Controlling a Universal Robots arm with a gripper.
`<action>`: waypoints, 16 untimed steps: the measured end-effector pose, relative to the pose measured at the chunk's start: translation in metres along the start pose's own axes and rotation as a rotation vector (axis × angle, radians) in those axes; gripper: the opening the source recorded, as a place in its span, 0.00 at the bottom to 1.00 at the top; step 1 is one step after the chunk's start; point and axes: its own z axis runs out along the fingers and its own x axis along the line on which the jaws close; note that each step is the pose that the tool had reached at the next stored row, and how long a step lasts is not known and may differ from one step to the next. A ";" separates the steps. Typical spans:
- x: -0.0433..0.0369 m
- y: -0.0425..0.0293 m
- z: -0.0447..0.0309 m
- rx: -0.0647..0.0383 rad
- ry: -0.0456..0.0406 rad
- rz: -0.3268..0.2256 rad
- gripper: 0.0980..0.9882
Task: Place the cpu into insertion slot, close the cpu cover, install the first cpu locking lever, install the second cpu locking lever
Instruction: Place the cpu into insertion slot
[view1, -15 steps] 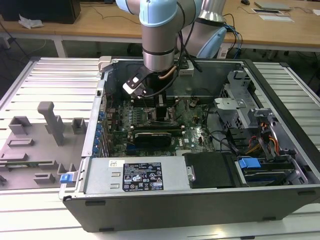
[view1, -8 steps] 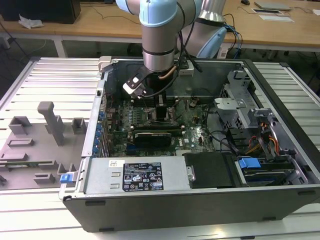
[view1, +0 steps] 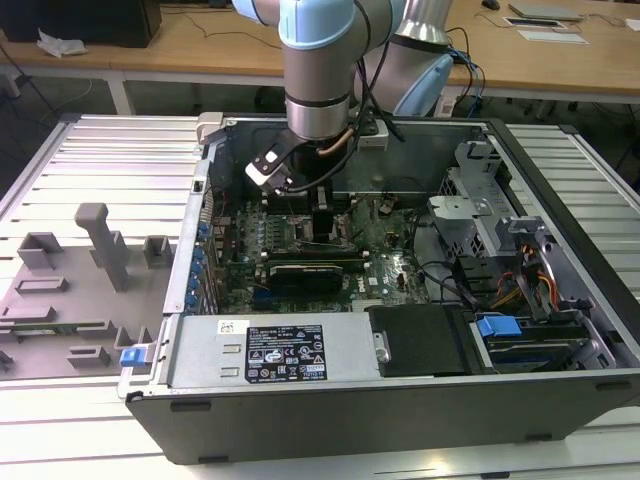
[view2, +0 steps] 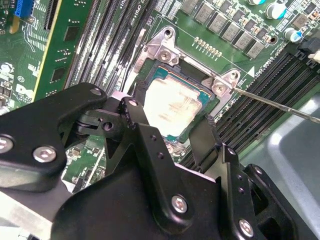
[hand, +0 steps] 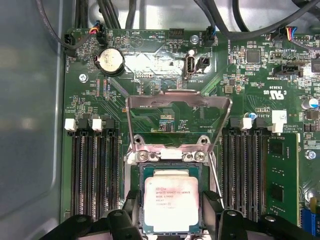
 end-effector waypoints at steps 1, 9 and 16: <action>0.0000 0.0000 -0.0004 0.000 -0.0003 0.000 0.58; -0.0001 0.0004 -0.0042 0.000 0.0000 0.000 0.58; -0.0001 0.0004 -0.0052 0.000 0.0000 0.000 0.15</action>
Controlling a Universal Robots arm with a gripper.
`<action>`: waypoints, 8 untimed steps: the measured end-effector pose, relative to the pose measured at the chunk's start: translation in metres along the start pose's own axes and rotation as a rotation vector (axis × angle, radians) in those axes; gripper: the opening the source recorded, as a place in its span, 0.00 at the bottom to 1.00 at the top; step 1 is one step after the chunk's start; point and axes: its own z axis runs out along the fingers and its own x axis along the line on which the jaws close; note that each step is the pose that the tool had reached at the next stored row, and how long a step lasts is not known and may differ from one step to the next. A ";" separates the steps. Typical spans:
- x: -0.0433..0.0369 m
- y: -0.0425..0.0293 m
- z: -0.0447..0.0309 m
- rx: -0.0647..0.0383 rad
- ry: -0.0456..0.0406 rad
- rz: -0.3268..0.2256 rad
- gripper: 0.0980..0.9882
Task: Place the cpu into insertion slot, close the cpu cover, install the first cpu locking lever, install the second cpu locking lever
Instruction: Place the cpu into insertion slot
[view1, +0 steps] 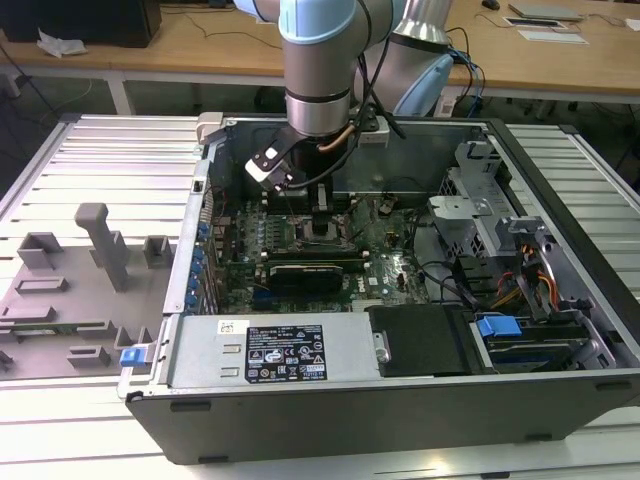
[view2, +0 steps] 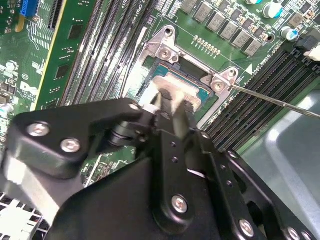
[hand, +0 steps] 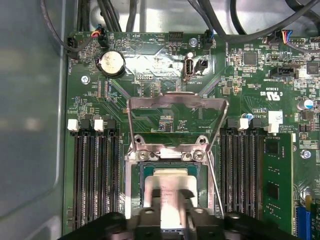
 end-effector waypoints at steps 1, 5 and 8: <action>0.0000 0.0000 -0.0001 0.000 0.0000 0.000 0.08; 0.0000 0.0000 -0.0005 0.000 0.0001 0.000 0.01; 0.0000 0.0002 -0.0007 0.000 0.0001 0.000 0.01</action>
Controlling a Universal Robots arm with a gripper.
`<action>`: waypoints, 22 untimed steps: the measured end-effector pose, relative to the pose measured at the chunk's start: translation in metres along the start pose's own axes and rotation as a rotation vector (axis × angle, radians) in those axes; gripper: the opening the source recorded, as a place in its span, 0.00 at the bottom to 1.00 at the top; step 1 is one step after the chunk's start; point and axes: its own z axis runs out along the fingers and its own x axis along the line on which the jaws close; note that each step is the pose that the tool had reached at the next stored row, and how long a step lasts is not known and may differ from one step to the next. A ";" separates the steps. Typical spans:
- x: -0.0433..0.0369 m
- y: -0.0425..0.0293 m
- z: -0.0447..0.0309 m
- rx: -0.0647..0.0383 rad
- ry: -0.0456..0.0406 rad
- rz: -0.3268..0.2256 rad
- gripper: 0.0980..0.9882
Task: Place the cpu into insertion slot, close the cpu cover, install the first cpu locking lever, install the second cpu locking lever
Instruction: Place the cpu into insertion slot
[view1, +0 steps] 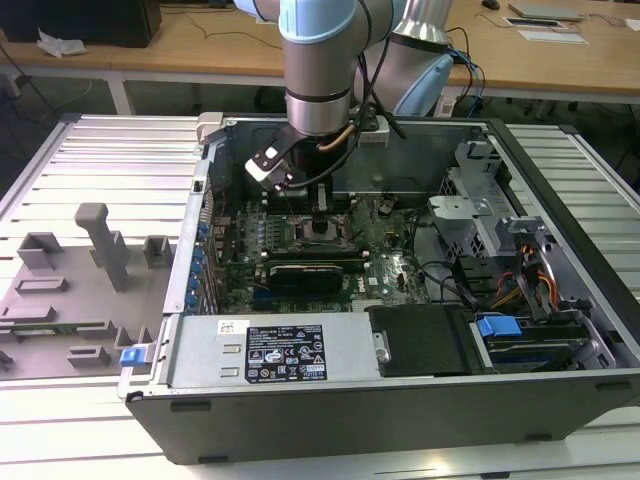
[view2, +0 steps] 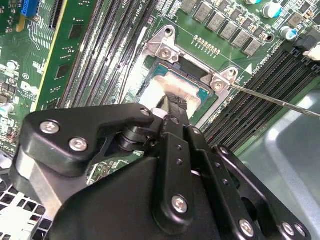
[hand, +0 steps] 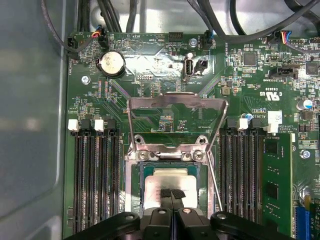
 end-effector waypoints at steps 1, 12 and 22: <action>-0.0001 0.0003 0.0001 0.000 -0.0002 0.000 0.01; 0.0000 0.0008 0.0052 0.000 -0.0004 0.000 0.01; -0.0003 0.0017 -0.0070 0.000 -0.0033 0.000 0.01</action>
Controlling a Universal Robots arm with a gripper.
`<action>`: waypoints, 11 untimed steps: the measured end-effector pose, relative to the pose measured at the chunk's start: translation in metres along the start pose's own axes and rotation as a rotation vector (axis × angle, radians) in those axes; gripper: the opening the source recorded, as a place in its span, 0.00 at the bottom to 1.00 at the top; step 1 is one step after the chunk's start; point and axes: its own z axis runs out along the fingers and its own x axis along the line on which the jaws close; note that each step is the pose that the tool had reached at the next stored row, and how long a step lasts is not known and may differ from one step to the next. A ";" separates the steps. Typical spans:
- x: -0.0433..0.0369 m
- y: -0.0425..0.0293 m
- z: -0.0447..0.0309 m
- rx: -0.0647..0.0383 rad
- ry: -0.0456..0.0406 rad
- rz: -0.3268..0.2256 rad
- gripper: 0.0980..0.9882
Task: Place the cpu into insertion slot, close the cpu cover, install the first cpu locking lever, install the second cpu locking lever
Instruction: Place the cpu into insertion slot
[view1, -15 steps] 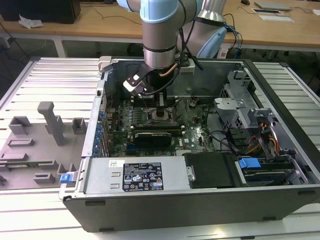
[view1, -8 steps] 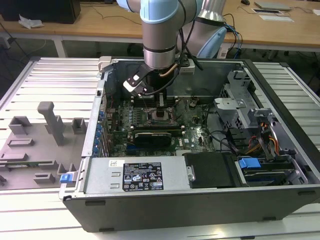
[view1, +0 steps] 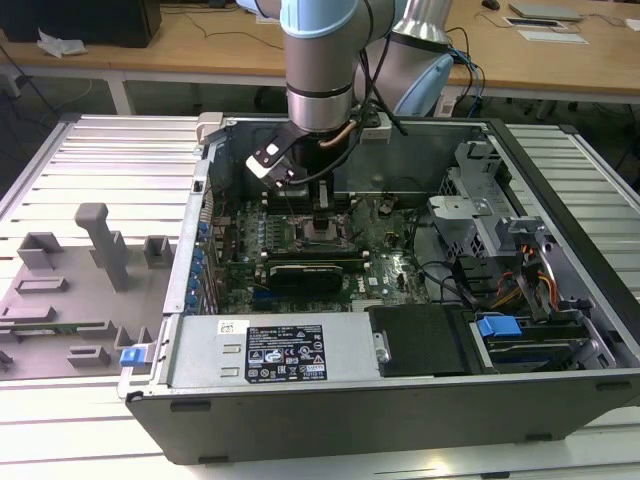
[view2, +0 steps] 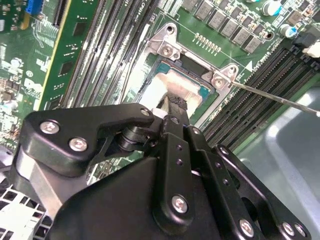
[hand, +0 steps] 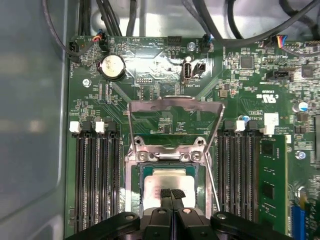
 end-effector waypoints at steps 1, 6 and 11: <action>-0.0001 0.0001 -0.0022 0.000 -0.0012 0.000 0.01; -0.0006 0.0014 -0.0193 0.000 -0.0111 -0.001 0.01; -0.0011 0.0028 -0.0368 0.000 -0.0197 -0.001 0.01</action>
